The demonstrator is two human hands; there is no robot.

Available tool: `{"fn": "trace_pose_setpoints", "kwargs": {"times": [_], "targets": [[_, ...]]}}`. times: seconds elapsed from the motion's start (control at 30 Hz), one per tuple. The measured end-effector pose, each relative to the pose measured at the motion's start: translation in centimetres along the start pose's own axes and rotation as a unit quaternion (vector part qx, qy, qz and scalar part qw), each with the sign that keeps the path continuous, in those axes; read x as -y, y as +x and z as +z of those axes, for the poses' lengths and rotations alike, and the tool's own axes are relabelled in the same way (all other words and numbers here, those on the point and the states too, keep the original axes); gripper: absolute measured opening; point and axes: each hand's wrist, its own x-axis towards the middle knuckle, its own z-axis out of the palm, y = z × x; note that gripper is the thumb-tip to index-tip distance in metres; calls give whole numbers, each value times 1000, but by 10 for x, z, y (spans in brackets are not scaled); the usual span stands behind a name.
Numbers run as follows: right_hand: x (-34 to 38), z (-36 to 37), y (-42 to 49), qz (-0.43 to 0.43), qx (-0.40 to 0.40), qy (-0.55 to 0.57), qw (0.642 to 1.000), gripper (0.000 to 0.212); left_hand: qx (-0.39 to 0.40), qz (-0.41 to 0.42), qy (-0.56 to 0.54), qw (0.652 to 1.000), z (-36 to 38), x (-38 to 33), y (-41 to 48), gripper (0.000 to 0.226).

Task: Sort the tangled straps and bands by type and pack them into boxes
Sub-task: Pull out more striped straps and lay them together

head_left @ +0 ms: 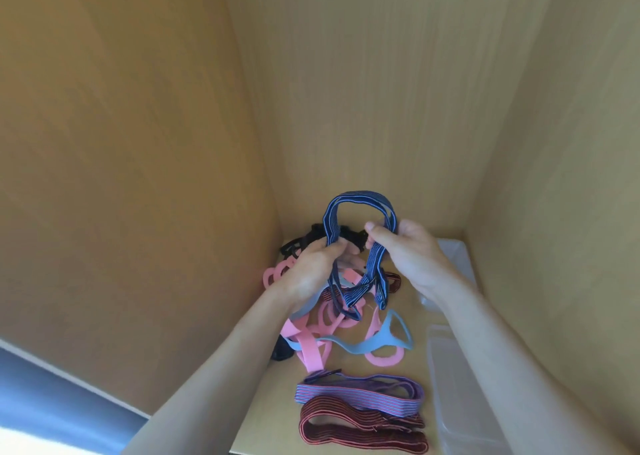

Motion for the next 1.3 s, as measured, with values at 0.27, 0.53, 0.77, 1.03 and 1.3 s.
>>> {"fn": "trace_pose_setpoints", "kwargs": {"times": [0.27, 0.53, 0.77, 1.03, 1.3], "targets": [[1, 17, -8, 43, 21, 12, 999, 30, 56, 8, -5, 998, 16, -1, 0, 28], [0, 6, -11, 75, 3, 129, 989, 32, 121, 11, -54, 991, 18, 7, 2, 60], [-24, -3, -41, -25, -7, 57, 998, 44, 194, -66, 81, 976, 19, 19, -7, 67], [-62, -18, -72, 46, -115, 127, 984, 14, 245, -89, 144, 955, -4, 31, -15, 12], [-100, -31, -114, 128, -46, 62, 989, 7, 273, -124, 176, 938, -16, 60, -42, 32]]}}
